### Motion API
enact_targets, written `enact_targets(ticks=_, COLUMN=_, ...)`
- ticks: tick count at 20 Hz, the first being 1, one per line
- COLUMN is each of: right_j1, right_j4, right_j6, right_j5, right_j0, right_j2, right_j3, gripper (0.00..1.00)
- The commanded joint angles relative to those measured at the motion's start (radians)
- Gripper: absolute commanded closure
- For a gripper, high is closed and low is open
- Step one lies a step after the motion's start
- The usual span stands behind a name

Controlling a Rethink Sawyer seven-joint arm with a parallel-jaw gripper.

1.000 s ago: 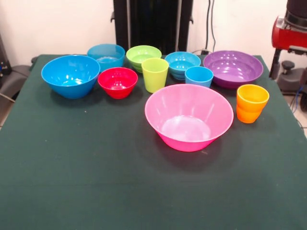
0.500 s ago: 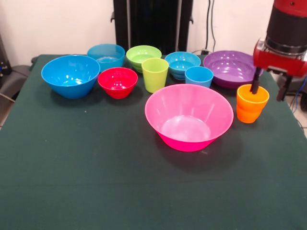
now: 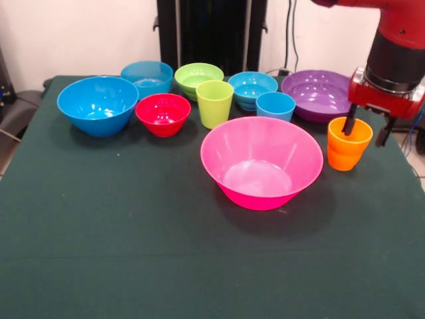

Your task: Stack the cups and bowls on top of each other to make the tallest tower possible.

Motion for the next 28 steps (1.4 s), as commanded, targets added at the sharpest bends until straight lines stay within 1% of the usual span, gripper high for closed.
enact_targets(ticks=1, right_j1=0.084, right_j4=0.049, right_j6=0.252, right_j5=0.036, right_j0=0.034, right_j2=0.021, right_j3=-0.032, gripper=0.0)
enact_targets(ticks=5, right_j1=0.098, right_j4=0.051, right_j6=0.244, right_j5=0.047, right_j0=0.041, right_j2=-0.001, right_j3=-0.051, gripper=0.0)
enact_targets(ticks=8, right_j1=0.082, right_j4=0.028, right_j6=0.207, right_j5=0.047, right_j0=0.024, right_j2=-0.021, right_j3=-0.025, gripper=0.0)
enact_targets(ticks=11, right_j1=0.044, right_j4=-0.003, right_j6=0.144, right_j5=0.021, right_j0=-0.012, right_j2=-0.036, right_j3=0.032, gripper=0.0)
enact_targets(ticks=13, right_j1=0.036, right_j4=-0.012, right_j6=0.115, right_j5=0.003, right_j0=-0.03, right_j2=-0.034, right_j3=0.046, gripper=0.0)
enact_targets(ticks=18, right_j1=0.05, right_j4=-0.018, right_j6=0.094, right_j5=-0.061, right_j0=-0.056, right_j2=-0.019, right_j3=0.057, gripper=0.0)
enact_targets(ticks=20, right_j1=0.055, right_j4=-0.022, right_j6=0.095, right_j5=-0.058, right_j0=-0.058, right_j2=-0.025, right_j3=0.046, gripper=0.0)
enact_targets(ticks=24, right_j1=0.055, right_j4=-0.006, right_j6=0.101, right_j5=-0.048, right_j0=-0.062, right_j2=-0.005, right_j3=0.034, gripper=0.0)
enact_targets(ticks=28, right_j1=0.069, right_j4=0.056, right_j6=0.157, right_j5=-0.061, right_j0=-0.044, right_j2=0.049, right_j3=0.021, gripper=0.0)
